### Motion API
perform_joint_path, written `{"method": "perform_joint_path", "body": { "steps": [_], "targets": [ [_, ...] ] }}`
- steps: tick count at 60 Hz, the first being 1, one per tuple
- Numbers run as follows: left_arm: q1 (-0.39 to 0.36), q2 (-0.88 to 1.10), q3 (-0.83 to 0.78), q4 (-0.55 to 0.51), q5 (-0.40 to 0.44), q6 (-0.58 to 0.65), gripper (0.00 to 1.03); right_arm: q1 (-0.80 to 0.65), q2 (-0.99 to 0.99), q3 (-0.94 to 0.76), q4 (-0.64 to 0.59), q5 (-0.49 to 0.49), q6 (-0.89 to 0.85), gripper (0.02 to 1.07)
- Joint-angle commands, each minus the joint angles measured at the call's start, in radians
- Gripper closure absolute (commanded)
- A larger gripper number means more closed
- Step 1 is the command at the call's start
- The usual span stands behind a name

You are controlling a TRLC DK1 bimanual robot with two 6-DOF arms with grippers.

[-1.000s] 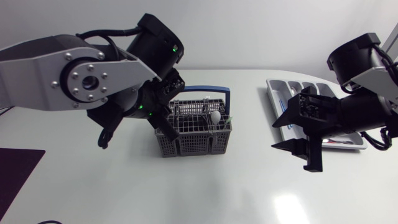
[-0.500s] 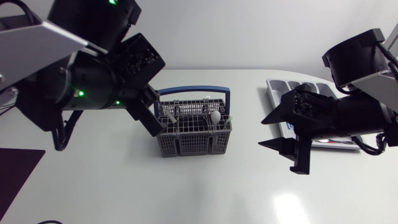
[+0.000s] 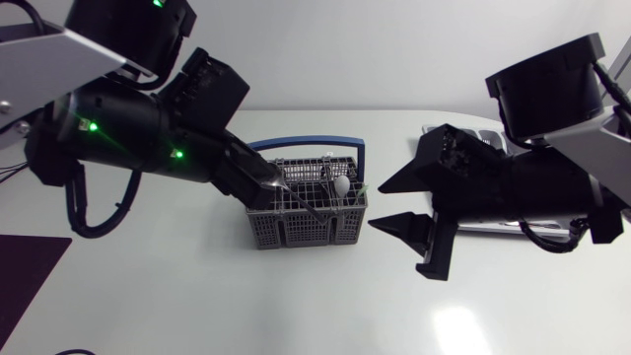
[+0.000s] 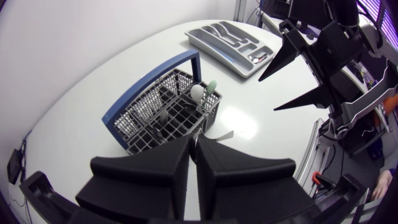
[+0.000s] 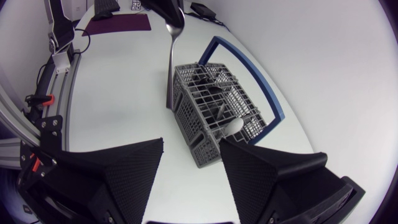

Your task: Unload the cutlery basket into the drawer organizer.

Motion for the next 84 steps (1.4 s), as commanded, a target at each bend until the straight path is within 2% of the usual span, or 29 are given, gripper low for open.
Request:
{"method": "perform_joint_path", "body": {
  "steps": [1,7,11,20,27,42,50,60,71,74,84],
  "targets": [
    [0.014,0.045,-0.022,0.009,0.046,-0.053,1.00,0.043,0.006,-0.011,0.025,0.006,0.077,0.40],
    [0.019,0.077,-0.022,0.025,0.093,-0.075,1.00,0.103,0.027,-0.004,0.053,0.041,0.114,0.41],
    [0.025,0.099,-0.016,0.029,0.127,-0.086,1.00,0.142,0.049,0.003,0.076,0.068,0.131,0.45],
    [0.034,0.140,0.007,0.029,0.182,-0.102,1.00,0.168,0.112,0.035,0.097,0.070,0.158,0.49],
    [0.050,0.165,0.037,0.027,0.228,-0.118,1.00,0.175,0.148,0.052,0.128,0.076,0.174,0.56],
    [0.053,0.192,0.076,0.019,0.259,-0.135,1.00,0.178,0.217,0.074,0.157,0.076,0.189,0.65],
    [0.050,0.199,0.085,0.015,0.264,-0.139,1.00,0.178,0.237,0.077,0.168,0.073,0.189,0.66],
    [0.050,0.205,0.087,0.007,0.270,-0.139,1.00,0.186,0.248,0.091,0.174,0.073,0.189,0.80],
    [0.047,0.205,0.085,0.004,0.271,-0.139,1.00,0.192,0.265,0.100,0.174,0.073,0.191,0.90],
    [0.047,0.203,0.087,0.002,0.271,-0.141,1.00,0.192,0.271,0.101,0.174,0.073,0.189,0.96],
    [0.045,0.202,0.090,0.001,0.273,-0.141,1.00,0.192,0.274,0.100,0.165,0.072,0.187,1.01]
  ]
}}
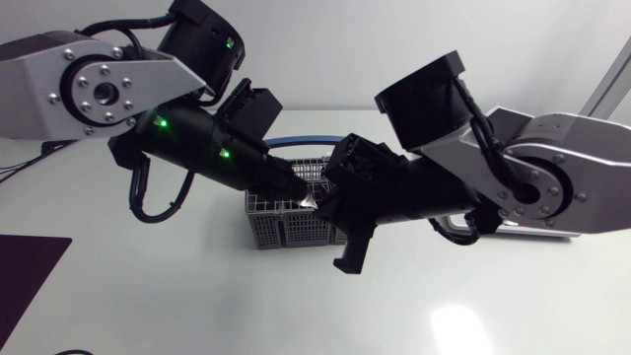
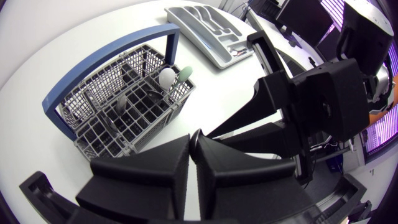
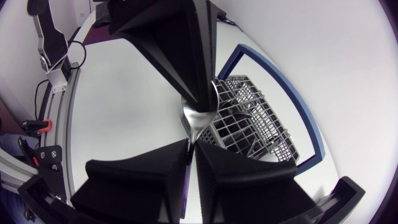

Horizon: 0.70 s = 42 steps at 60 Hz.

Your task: Unload the cutlery basket into the drawer organizer.

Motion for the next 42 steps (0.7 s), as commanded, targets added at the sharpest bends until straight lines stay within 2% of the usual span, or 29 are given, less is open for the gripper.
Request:
{"method": "perform_joint_path", "body": {
  "steps": [1,15,19,22,26,27,31,37,42],
  "targets": [
    [-0.001,0.014,0.037,-0.004,0.016,-0.021,1.00,0.010,0.013,0.019,-0.008,-0.001,0.020,1.02],
    [-0.003,0.009,0.038,-0.006,0.025,-0.022,1.00,0.010,0.015,0.019,-0.026,-0.004,0.018,1.02],
    [-0.003,0.004,0.038,-0.006,0.025,-0.024,0.94,0.010,0.015,0.019,-0.029,-0.006,0.018,1.02],
    [-0.003,-0.003,0.040,-0.006,0.025,-0.024,0.75,0.010,0.015,0.018,-0.032,-0.006,0.018,1.02],
    [-0.001,-0.008,0.046,-0.006,0.025,-0.024,0.60,0.011,0.013,0.018,-0.034,-0.006,0.018,1.02],
    [0.002,-0.013,0.049,-0.006,0.025,-0.024,0.51,0.013,0.012,0.018,-0.037,-0.006,0.018,1.02],
    [0.008,-0.023,0.055,-0.004,0.025,-0.025,0.37,0.013,0.010,0.015,-0.040,-0.007,0.018,1.02],
    [0.023,-0.037,0.064,-0.001,0.025,-0.030,0.23,0.011,0.006,0.006,-0.043,-0.009,0.018,1.02],
    [0.043,-0.049,0.075,0.002,0.022,-0.027,0.20,0.010,-0.004,-0.008,-0.046,-0.014,0.017,1.02]
  ]
}}
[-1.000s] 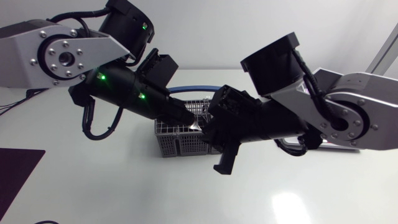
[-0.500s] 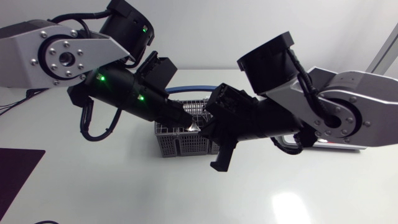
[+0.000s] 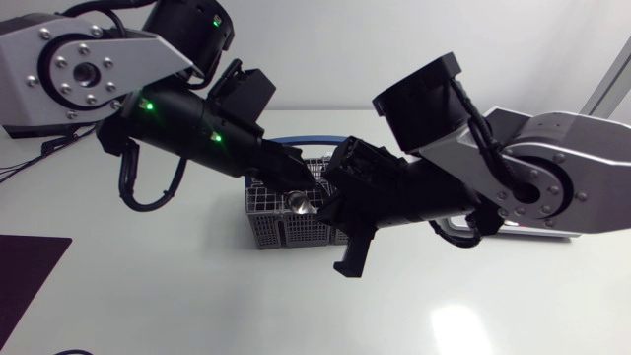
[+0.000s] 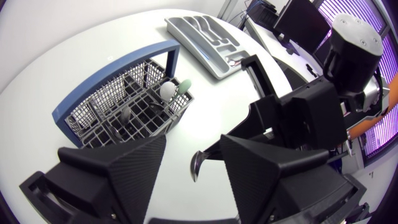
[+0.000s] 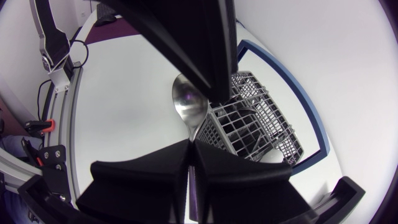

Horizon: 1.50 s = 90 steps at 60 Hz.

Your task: Unload the cutlery basket into the drawer organizer.

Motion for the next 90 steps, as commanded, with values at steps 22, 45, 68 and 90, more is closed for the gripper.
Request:
{"method": "perform_joint_path", "body": {
  "steps": [22,45,68,90],
  "targets": [
    [0.163,-0.060,0.080,0.001,-0.017,0.021,0.20,-0.130,-0.087,-0.059,-0.105,-0.085,-0.080,1.02],
    [0.060,-0.016,0.017,-0.040,-0.362,0.058,0.21,-0.429,-0.158,-0.050,-0.283,-0.189,-0.287,1.02],
    [-0.035,0.036,0.057,-0.059,-0.455,-0.041,0.04,-0.664,-0.158,-0.051,-0.376,-0.238,-0.475,1.02],
    [-0.041,0.193,0.176,-0.229,-0.455,-0.114,0.04,-0.927,-0.029,0.032,-0.515,-0.262,-0.797,1.02]
  ]
}}
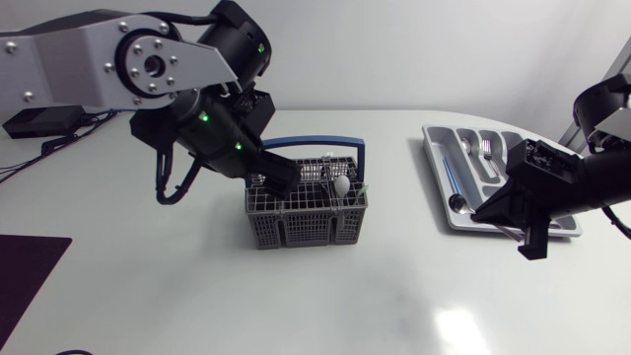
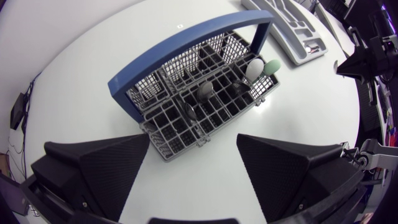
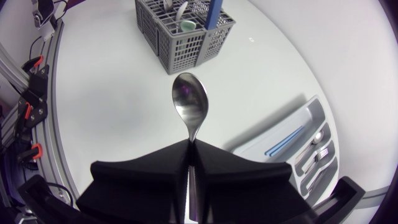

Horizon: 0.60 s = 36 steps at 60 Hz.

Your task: Unload the cutlery basket into the drawer organizer.

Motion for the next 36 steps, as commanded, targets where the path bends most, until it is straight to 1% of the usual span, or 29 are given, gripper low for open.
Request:
{"method": "perform_joint_path", "body": {
  "steps": [1,7,10,18,23,33,36],
  "targets": [
    [-0.010,0.046,0.065,-0.046,-0.008,-0.038,0.04,-0.066,0.051,0.047,-0.033,-0.025,-0.106,1.02],
    [-0.027,0.066,0.085,-0.051,-0.031,-0.089,0.04,-0.137,0.095,0.076,-0.072,-0.036,-0.186,1.02],
    [-0.044,0.076,0.096,-0.051,-0.057,-0.116,0.04,-0.172,0.120,0.088,-0.081,-0.036,-0.234,1.02],
    [-0.058,0.107,0.119,-0.051,-0.080,-0.142,0.04,-0.249,0.199,0.140,-0.119,-0.030,-0.329,1.02],
    [-0.071,0.128,0.128,-0.048,-0.118,-0.167,0.04,-0.302,0.268,0.186,-0.132,-0.022,-0.402,1.02],
    [-0.082,0.148,0.136,-0.040,-0.125,-0.239,0.04,-0.361,0.386,0.264,-0.132,0.007,-0.490,1.01],
    [-0.087,0.147,0.132,-0.026,-0.125,-0.290,0.04,-0.376,0.432,0.291,-0.126,0.032,-0.517,1.02]
  ]
}}
